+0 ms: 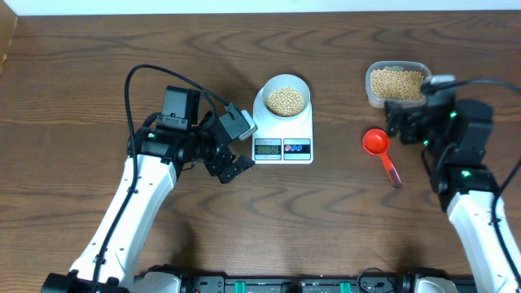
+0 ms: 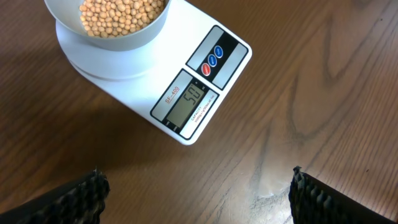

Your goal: Scoop item into bowl and weigh 50g on scale

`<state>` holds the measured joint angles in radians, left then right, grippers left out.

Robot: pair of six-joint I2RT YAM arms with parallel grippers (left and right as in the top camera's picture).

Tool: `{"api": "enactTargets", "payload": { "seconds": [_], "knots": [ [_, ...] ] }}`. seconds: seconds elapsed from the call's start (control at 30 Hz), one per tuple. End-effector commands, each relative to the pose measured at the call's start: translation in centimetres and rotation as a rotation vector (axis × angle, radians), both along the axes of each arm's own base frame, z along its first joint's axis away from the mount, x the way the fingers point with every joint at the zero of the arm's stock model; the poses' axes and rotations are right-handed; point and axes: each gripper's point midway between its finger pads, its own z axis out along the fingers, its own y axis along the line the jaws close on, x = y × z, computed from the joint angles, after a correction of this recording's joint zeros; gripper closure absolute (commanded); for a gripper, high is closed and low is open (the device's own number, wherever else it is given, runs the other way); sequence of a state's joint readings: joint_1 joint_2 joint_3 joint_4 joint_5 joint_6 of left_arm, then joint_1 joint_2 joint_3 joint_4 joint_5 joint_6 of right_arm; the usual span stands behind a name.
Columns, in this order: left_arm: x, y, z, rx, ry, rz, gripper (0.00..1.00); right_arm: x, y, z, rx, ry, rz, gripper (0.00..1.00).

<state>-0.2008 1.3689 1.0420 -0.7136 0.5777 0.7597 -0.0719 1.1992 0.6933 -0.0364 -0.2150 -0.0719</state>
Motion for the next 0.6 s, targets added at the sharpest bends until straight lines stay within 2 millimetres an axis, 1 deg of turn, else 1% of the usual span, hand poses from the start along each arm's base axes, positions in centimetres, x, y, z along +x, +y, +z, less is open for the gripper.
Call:
{"api": "enactTargets", "payload": {
  "seconds": [0.0, 0.07, 0.2, 0.37, 0.57],
  "knots": [
    [0.4, -0.2, 0.9, -0.014, -0.020, -0.007, 0.05, -1.0, -0.1, -0.8, -0.052, -0.010, 0.003, 0.01],
    [0.4, -0.2, 0.9, -0.014, -0.021, -0.007, 0.05, -1.7, -0.1, -0.8, -0.054, -0.036, 0.002, 0.01],
    [0.4, -0.2, 0.9, -0.014, -0.020, -0.007, 0.05, -3.4, 0.0, 0.0, -0.061, -0.144, -0.002, 0.01],
    [0.4, -0.2, 0.9, -0.014, -0.020, -0.007, 0.05, -6.0, 0.1, -0.6, -0.066, -0.226, -0.006, 0.01],
    [0.4, -0.2, 0.9, -0.014, -0.020, -0.007, 0.05, -8.1, 0.3, -1.0, -0.060, -0.325, -0.010, 0.01]
  ]
}}
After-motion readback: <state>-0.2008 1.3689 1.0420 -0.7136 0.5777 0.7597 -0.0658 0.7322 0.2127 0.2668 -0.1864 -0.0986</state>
